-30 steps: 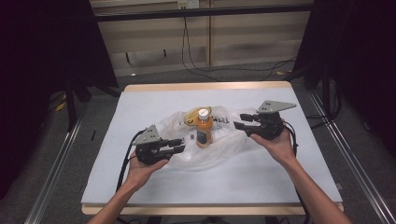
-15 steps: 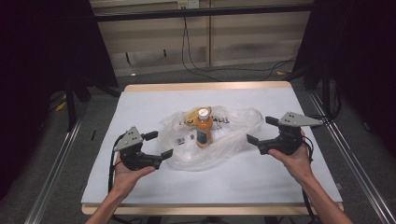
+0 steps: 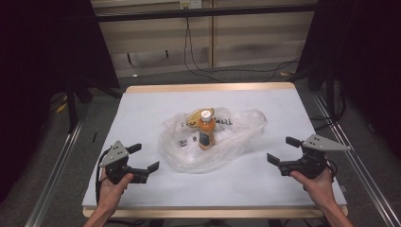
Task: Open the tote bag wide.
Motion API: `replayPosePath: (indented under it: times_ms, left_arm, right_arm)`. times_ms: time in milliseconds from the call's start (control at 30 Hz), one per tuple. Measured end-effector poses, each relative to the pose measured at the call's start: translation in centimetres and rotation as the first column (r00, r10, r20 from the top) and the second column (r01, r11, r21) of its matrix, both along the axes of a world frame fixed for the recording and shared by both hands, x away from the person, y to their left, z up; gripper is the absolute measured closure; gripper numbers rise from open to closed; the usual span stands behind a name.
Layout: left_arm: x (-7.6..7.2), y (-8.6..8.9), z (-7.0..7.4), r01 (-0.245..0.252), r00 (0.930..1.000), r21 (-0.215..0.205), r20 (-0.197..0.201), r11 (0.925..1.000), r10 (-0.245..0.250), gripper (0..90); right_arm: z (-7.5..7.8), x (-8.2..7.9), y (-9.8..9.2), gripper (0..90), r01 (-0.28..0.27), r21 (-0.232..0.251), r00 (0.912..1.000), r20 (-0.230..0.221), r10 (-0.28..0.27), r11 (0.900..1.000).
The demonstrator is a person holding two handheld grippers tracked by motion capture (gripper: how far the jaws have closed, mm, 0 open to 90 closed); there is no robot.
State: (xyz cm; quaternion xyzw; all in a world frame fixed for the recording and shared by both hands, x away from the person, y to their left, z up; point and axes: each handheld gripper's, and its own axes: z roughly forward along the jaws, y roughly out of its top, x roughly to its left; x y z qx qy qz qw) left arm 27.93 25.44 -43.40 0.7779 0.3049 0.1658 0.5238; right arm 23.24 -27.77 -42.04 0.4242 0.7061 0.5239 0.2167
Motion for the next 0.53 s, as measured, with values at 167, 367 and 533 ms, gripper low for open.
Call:
replayPosePath:
  times_ms: [167,367,533]
  left_arm:
    - [-1.4,1.0,-0.5,-0.055,0.9985,-0.007,0.006,0.9985,0.055,2.6]
    - [-2.4,2.3,-1.1,-0.09,0.9956,-0.02,0.025,0.9958,0.09,2.4]
    - [-2.3,3.0,-1.4,-0.09,0.9955,-0.018,0.028,0.9958,0.091,2.3]
  right_arm:
    - [-0.7,-1.4,-0.8,2.2,0.033,0.001,0.9994,-0.01,-0.033,0.999]
    - [-1.0,-2.9,-1.7,2.6,0.07,0.011,0.9973,0.021,-0.07,0.998]
    - [-1.4,-3.4,-2.2,3.0,0.097,0.009,0.9949,0.026,-0.097,0.995]
